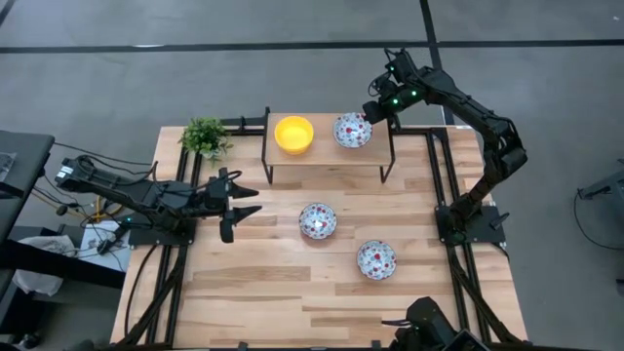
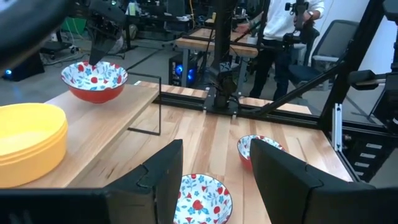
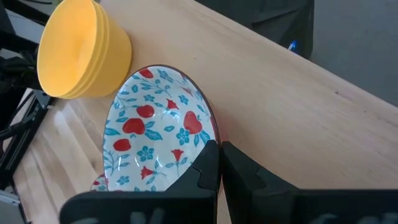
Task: Pick & Place Mini bowls
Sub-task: Put the bottom left white bowl on the shelf
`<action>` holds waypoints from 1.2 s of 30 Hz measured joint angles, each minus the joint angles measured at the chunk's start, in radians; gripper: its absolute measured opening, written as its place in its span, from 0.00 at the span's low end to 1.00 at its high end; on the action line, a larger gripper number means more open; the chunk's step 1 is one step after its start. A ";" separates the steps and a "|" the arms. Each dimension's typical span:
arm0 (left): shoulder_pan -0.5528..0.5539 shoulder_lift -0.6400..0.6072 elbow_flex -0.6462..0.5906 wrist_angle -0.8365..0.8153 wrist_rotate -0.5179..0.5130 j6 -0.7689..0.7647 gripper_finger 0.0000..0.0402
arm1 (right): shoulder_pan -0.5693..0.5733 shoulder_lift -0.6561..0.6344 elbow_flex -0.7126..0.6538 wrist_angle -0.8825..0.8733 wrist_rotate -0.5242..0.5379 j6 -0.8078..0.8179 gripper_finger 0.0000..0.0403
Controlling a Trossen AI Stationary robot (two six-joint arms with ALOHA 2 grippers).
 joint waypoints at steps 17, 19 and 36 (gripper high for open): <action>0.000 0.000 0.000 0.004 0.006 0.000 0.46 | 0.006 0.000 0.000 -0.008 -0.025 0.000 0.00; 0.000 0.000 0.000 0.008 0.006 0.000 0.46 | 0.006 0.000 0.000 -0.008 -0.025 0.000 0.00; 0.000 0.000 0.001 0.011 0.008 0.000 0.46 | 0.026 0.000 0.000 -0.001 -0.001 0.000 0.00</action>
